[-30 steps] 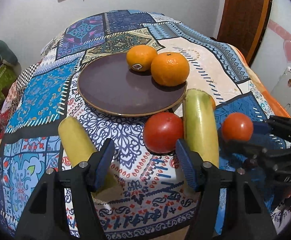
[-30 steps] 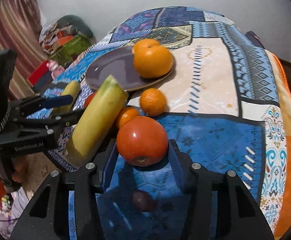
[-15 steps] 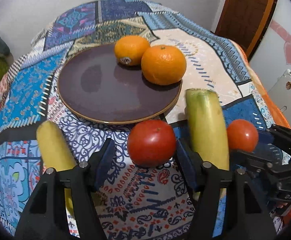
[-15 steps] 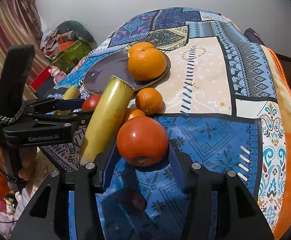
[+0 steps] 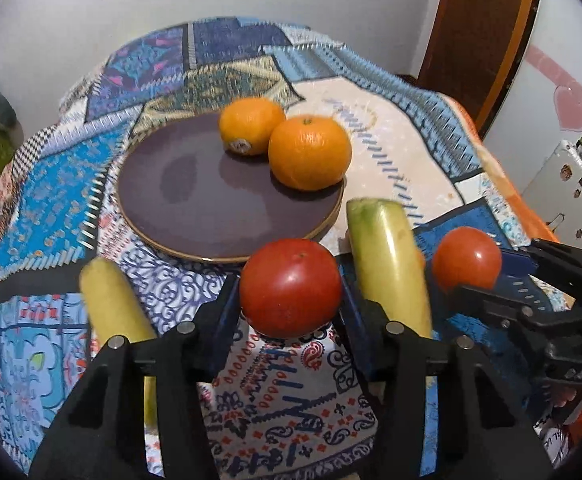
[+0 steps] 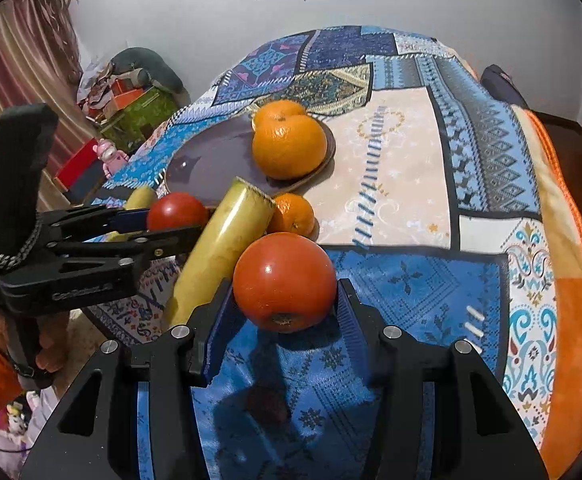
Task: Organize fruits
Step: 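Grasp a red tomato with the left tool while the right tool grasps another tomato, then carry both tomatoes over the dark plate beside the oranges, then lower the tomatoes onto the plate and open both tools, then grasp a yellow-green cylinder with the left tool while the right tool grasps the other, then lift both yellow-green cylinders off the quilt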
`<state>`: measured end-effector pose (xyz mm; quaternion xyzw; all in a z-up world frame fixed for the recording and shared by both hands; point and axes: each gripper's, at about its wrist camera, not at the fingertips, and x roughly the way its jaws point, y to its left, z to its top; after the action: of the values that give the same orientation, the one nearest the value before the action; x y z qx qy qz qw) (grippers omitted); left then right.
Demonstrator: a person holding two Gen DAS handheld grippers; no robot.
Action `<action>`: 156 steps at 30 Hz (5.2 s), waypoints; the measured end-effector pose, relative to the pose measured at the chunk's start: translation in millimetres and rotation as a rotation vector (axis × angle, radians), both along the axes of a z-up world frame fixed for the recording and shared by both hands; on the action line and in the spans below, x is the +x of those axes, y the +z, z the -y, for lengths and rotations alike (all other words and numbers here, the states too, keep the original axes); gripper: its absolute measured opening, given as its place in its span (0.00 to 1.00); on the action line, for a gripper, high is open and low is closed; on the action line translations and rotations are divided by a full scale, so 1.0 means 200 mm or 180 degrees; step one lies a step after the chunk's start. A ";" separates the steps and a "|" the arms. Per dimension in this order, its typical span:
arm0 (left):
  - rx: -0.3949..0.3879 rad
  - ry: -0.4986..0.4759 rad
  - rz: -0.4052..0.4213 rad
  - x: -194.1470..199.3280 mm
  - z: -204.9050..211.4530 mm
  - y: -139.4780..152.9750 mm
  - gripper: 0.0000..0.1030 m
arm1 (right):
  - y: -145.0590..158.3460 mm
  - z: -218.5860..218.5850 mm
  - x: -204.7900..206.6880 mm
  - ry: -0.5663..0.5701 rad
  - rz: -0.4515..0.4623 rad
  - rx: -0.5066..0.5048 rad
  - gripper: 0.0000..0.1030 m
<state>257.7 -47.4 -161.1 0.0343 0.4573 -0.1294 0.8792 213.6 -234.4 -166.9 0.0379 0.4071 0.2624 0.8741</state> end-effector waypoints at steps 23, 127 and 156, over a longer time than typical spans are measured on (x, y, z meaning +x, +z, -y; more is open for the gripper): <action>-0.0076 0.0439 0.0457 0.07 -0.35 0.33 0.48 | 0.27 -0.32 0.28 0.0102 0.0477 -0.0123 0.45; -0.0170 0.0559 -0.0098 -0.08 -0.47 -0.09 0.50 | -0.06 -0.45 0.03 0.0199 0.0051 -0.0387 0.37; 0.0004 0.0458 -0.0240 -0.04 -0.49 -0.13 0.37 | -0.12 -0.51 0.03 0.0496 -0.0112 -0.0394 0.33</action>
<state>250.2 50.4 -187.8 -0.0030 0.4914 -0.0667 0.8684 219.9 -132.7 -191.1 -0.0433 0.4395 0.3032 0.8444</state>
